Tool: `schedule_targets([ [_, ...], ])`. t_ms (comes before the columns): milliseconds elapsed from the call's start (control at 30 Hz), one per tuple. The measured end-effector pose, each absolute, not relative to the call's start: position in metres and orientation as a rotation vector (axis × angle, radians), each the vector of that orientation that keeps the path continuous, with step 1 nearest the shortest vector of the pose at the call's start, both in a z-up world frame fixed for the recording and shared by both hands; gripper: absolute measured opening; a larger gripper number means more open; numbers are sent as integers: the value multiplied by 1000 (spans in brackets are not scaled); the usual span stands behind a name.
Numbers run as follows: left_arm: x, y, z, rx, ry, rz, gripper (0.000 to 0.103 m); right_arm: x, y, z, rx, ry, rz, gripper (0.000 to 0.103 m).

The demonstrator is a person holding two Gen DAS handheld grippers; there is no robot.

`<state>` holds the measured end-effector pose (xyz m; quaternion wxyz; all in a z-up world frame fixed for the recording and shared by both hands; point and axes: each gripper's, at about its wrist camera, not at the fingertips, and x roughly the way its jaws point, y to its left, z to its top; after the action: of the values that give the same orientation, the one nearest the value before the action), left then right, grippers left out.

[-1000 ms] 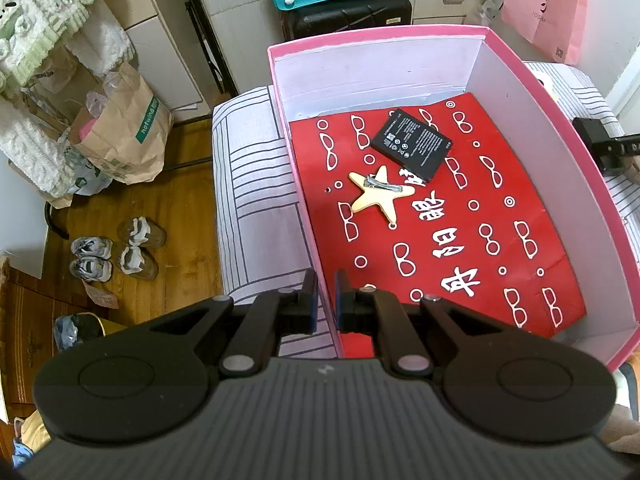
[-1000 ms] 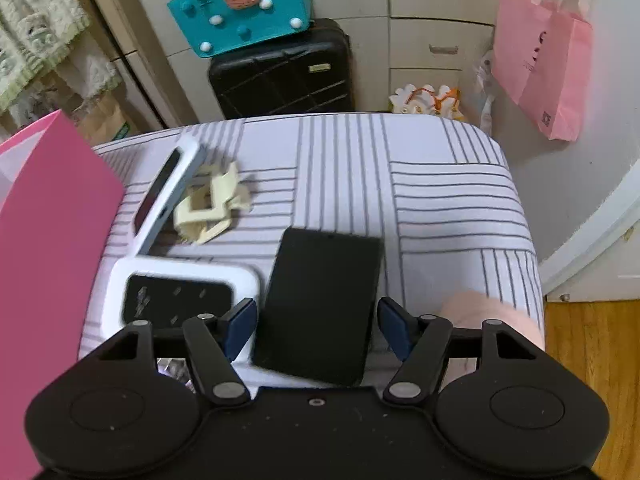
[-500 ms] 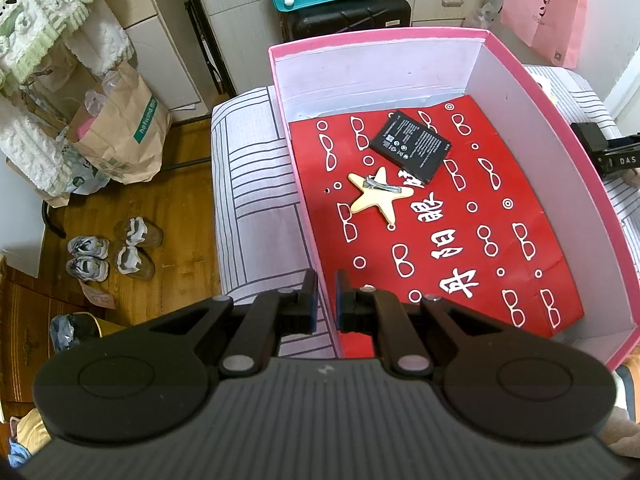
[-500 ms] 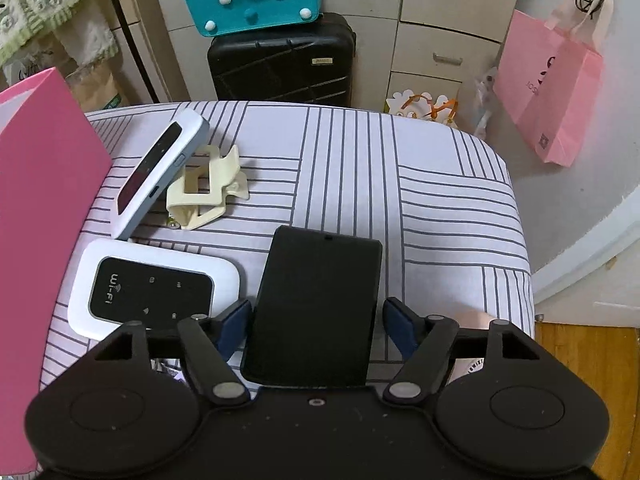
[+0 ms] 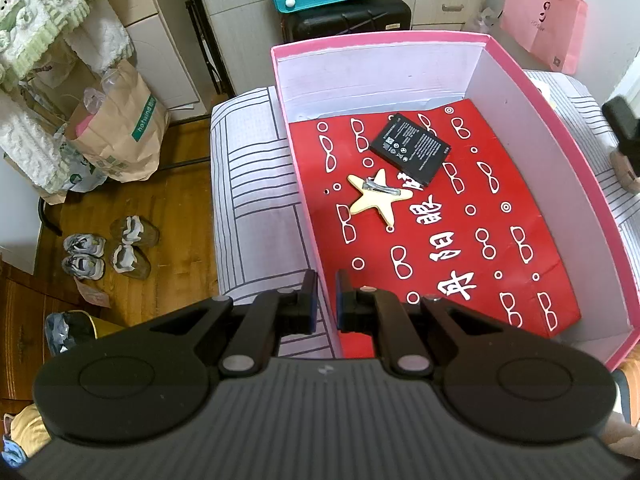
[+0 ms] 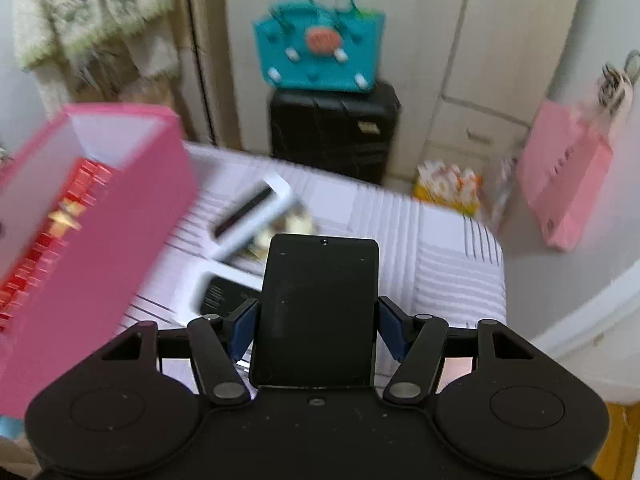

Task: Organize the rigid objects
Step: 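Carry the black power bank into the pink box and release it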

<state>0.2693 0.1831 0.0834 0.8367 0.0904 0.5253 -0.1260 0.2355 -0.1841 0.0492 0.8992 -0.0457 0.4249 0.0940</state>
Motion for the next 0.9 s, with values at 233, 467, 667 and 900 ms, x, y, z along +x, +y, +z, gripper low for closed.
schedule_targets([
  [233,269,182,84,176,1112,-260,8,202,-120,110,-41,762,564,68],
  [467,267,184,84,188,1100,-265,8,229,-31,118,-256,813,649,68],
  [667,267,184,84,193,1097,-272,8,284,20,85,-566,837,476,68],
  [900,266,188,84,184,1091,-289,8,301,65,67,-663,915,597,68],
])
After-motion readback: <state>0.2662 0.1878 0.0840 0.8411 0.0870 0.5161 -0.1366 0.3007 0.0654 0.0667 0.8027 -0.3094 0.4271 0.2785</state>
